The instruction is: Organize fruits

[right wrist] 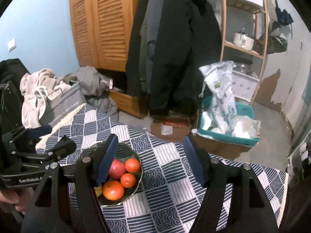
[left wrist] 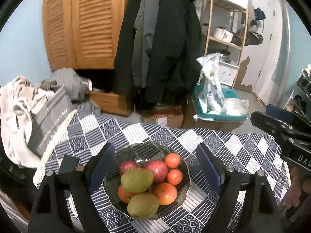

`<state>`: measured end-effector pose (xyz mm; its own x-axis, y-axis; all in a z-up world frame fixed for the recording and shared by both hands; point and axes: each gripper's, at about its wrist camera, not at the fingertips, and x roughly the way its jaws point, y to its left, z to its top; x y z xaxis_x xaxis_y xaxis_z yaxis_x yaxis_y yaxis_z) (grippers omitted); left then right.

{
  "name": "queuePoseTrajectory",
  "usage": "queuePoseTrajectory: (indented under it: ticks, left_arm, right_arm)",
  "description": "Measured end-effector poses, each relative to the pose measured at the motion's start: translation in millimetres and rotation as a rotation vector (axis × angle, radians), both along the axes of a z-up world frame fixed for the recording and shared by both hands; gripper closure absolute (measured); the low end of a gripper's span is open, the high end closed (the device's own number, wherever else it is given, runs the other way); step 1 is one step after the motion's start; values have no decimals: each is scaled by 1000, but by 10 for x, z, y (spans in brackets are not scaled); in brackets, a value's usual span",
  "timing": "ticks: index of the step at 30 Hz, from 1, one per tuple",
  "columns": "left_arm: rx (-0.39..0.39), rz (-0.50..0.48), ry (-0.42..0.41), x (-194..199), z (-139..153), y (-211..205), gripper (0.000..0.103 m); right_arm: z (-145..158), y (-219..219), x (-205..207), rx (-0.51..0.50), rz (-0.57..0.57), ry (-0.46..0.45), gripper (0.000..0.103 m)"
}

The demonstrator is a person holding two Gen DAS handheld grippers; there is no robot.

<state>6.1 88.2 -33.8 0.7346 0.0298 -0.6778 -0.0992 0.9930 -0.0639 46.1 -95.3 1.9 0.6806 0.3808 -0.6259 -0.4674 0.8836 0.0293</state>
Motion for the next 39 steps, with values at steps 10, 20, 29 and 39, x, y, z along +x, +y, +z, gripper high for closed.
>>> queuePoseTrajectory:
  ticks: [10, 20, 29, 39]
  left_arm:
    - [-5, 1, -93, -108, 308, -98, 2]
    - [6, -8, -152, -174, 533, -235, 1]
    - [45, -30, -165, -142, 589, -400, 1]
    - [42, -29, -154, -113, 580, -462, 1]
  right_arm:
    - [269, -365, -214, 18, -54, -111, 24]
    - [408, -686, -335, 36, -142, -202, 23]
    - [378, -879, -351, 15, -201, -241, 23]
    - [360, -971, -354, -13, -229, -254, 23]
